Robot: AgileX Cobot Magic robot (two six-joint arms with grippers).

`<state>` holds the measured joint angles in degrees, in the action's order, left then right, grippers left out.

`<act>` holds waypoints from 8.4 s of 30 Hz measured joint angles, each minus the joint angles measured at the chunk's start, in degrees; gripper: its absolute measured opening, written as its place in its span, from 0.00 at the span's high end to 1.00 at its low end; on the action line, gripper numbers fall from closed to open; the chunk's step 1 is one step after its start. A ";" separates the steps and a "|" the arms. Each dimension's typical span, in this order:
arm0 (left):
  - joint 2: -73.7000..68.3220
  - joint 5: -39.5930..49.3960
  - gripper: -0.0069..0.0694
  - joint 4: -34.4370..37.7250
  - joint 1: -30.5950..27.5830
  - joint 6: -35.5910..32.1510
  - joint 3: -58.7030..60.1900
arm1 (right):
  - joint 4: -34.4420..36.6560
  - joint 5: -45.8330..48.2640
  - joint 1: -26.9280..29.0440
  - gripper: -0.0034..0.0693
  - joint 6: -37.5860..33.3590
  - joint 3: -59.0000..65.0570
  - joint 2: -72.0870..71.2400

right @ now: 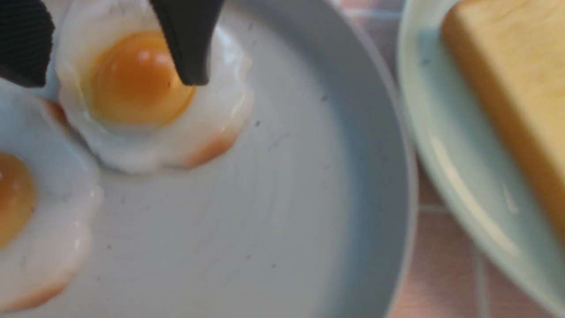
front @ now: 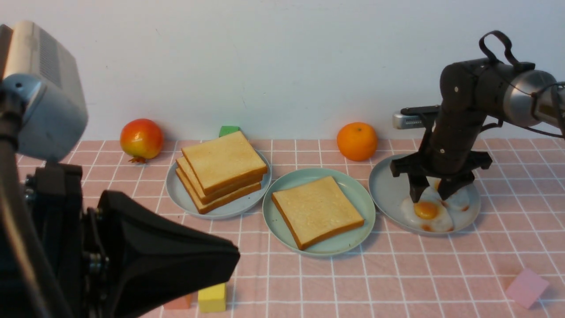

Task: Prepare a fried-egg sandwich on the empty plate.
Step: Use the right arm to grab a fried egg

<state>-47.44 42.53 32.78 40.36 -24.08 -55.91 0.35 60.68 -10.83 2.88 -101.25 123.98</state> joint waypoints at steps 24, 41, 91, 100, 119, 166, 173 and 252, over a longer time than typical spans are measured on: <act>0.00 -0.58 0.89 -0.05 0.00 -0.55 0.00 | -1.83 0.80 -0.88 0.36 4.37 0.48 3.61; 0.00 -0.58 0.89 -0.11 0.00 -0.59 0.00 | -2.69 1.97 -0.81 0.71 1.72 -0.05 3.60; 0.00 1.57 0.89 -0.11 0.00 -0.59 0.00 | 9.31 3.02 5.41 0.09 3.09 0.55 3.32; 0.00 1.57 0.89 0.04 0.00 -0.59 0.00 | 8.03 3.85 5.31 0.09 3.22 0.55 3.53; 0.00 1.09 0.89 0.37 0.00 -0.59 0.00 | 8.42 4.20 5.31 0.24 0.42 0.01 4.44; 0.00 -0.22 0.89 0.48 0.00 -3.37 0.00 | 6.35 -4.90 0.34 0.17 1.35 0.48 0.79; 0.00 -0.59 0.89 1.14 0.00 -3.37 0.00 | 5.76 -8.14 0.23 0.03 1.52 0.48 2.71; 0.00 -1.81 0.89 5.00 0.00 -7.93 0.00 | 5.16 -7.38 -1.42 0.09 6.84 0.08 4.35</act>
<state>-47.44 40.72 37.78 40.36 -32.02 -55.91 5.51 53.30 -12.25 9.72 -101.17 128.33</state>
